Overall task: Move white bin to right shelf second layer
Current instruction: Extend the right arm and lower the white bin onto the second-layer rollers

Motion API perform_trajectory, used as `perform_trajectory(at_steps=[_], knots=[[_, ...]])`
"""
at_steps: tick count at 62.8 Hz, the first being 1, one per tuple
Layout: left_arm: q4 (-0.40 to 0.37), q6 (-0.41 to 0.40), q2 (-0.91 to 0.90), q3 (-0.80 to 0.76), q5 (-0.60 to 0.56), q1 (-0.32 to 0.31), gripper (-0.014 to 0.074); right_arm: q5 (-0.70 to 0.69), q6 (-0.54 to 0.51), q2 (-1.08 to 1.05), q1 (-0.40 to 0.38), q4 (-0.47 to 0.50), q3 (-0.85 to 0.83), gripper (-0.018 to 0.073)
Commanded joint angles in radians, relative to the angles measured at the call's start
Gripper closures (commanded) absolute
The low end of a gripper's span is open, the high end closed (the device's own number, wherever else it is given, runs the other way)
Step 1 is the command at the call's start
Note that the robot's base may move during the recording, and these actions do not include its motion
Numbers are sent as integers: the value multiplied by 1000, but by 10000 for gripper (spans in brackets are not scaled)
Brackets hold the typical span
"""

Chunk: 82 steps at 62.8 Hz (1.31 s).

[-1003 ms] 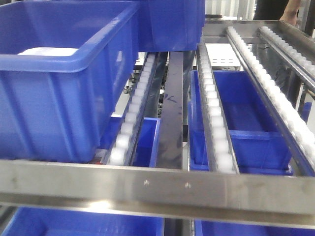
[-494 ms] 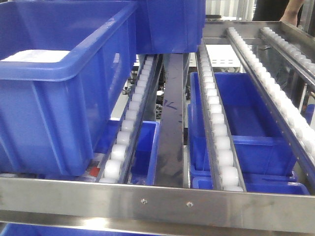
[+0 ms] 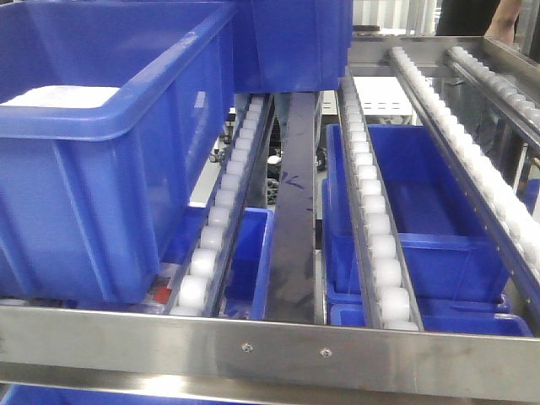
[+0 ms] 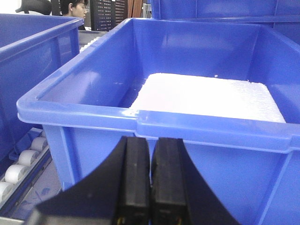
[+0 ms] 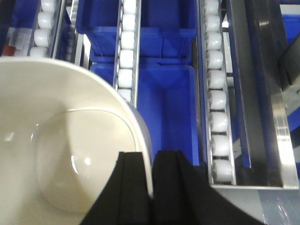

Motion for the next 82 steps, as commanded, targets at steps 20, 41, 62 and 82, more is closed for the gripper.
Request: perform_trajectory(at_steps=[20,41,62,82], knots=[[-5,-5,-15,27,-83,-4,512,-152,-4,5,-7,103,-29,510],[-5,-5,-15,27,-83,-4,512,-359,-23,227,-7,103,27,510],[-5,-5,-15,27,-83,-4,512,-586,-65,452,147,112,27,507],[-5,-5,-15,27,-83,-4,512,-658,64,641,183,130,27,501]])
